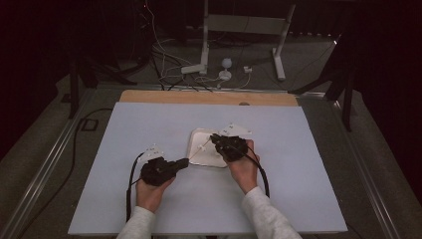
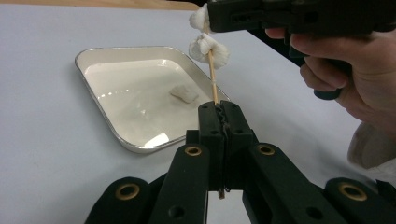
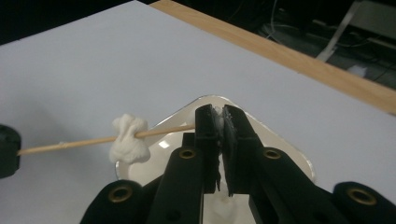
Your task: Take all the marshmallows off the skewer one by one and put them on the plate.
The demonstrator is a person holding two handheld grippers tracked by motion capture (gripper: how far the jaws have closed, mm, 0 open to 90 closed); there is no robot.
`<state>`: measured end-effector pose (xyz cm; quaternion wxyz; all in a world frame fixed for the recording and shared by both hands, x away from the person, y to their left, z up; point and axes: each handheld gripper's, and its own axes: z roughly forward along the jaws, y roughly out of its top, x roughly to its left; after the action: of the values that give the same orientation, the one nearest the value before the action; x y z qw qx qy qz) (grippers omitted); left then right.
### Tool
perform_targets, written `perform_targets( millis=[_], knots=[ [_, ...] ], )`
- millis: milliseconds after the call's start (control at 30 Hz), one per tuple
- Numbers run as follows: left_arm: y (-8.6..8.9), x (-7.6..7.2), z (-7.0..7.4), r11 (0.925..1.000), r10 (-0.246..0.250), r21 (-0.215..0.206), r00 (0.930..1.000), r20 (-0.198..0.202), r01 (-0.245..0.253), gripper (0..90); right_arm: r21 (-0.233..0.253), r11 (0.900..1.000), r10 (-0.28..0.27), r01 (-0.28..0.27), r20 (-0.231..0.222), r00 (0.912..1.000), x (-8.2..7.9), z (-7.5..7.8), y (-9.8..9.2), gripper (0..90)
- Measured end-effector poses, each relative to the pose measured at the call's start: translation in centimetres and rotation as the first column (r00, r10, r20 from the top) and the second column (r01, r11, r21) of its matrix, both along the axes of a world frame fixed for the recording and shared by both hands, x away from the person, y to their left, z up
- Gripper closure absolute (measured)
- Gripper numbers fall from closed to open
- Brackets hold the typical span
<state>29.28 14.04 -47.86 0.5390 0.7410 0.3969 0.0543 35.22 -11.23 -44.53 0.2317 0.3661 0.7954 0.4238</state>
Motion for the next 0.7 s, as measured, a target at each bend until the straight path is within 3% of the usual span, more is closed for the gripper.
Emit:
perform_targets(
  millis=[100,367,433,500,567,700],
  knots=[
    [0.1,0.0,0.0,1.0000,0.003,0.009,1.0000,0.000,-0.003,90.0,0.008,1.000,-0.007,0.007,-0.014,0.9999,0.2,-0.2,-0.1,86.2],
    [0.1,-0.1,0.1,0.9998,0.001,0.021,1.0000,-0.003,-0.001,90.0,-0.024,0.999,-0.036,0.036,0.004,0.9993,0.5,-0.4,0.2,87.5],
    [0.3,-0.2,0.1,0.9998,-0.005,0.018,1.0000,-0.003,0.005,90.0,-0.066,0.992,-0.105,0.108,0.045,0.9934,0.7,-0.5,0.0,87.8],
    [0.9,-0.4,0.3,0.9998,0.006,0.018,1.0000,0.004,-0.006,90.0,0.008,0.989,-0.146,0.146,0.001,0.9893,1.5,-0.3,-1.7,87.6],
    [1.5,-0.3,0.3,0.9998,0.018,0.002,0.9998,0.007,-0.018,90.0,0.062,0.991,-0.119,0.120,-0.022,0.9927,1.7,0.2,-2.9,87.2],
    [1.3,-0.2,0.2,0.9998,0.017,-0.012,0.9998,0.004,-0.017,90.0,0.067,0.994,-0.089,0.090,-0.004,0.9960,1.4,1.0,-3.4,86.5]
  ],
)
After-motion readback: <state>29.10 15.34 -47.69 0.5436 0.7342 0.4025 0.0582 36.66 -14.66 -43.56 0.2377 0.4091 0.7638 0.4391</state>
